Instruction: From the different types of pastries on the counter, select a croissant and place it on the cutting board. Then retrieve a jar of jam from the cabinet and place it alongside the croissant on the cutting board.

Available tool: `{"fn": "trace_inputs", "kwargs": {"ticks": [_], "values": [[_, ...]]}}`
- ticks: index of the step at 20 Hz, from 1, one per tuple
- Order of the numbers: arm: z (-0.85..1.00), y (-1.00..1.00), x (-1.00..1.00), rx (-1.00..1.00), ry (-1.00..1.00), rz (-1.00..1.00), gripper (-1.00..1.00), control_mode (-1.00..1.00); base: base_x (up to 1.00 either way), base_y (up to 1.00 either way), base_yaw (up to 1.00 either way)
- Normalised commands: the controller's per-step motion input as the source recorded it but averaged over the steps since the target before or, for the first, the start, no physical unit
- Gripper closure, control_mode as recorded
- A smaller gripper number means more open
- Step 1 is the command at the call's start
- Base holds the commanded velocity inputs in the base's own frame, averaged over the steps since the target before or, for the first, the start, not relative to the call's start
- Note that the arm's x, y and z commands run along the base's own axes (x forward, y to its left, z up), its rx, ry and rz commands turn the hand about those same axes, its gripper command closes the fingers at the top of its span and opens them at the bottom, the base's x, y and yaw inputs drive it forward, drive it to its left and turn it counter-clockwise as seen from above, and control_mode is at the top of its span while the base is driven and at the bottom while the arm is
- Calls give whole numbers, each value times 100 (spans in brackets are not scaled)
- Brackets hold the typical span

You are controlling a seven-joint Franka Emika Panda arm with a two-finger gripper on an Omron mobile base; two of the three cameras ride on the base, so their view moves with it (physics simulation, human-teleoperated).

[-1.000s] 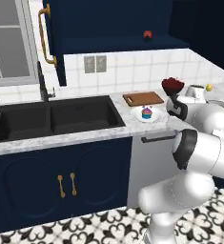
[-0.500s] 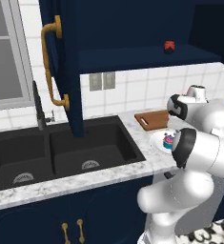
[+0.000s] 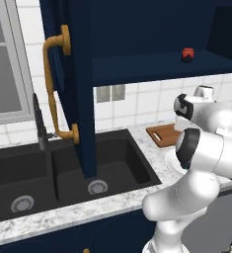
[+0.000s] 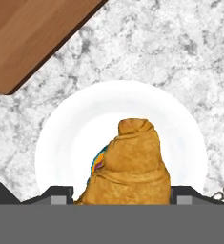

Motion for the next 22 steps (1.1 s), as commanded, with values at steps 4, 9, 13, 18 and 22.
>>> {"fn": "trace_inputs", "kwargs": {"ticks": [4, 9, 13, 18, 22], "values": [[0, 0, 0, 0, 0, 0, 100, 100, 11, 0, 0], [0, 0, 0, 0, 0, 0, 100, 100, 9, 0, 0], [0, 0, 0, 0, 0, 0, 100, 100, 62, 0, 0], [0, 0, 0, 0, 0, 0, 100, 100, 73, 0, 0], [0, 0, 0, 0, 0, 0, 100, 100, 9, 0, 0]]}}
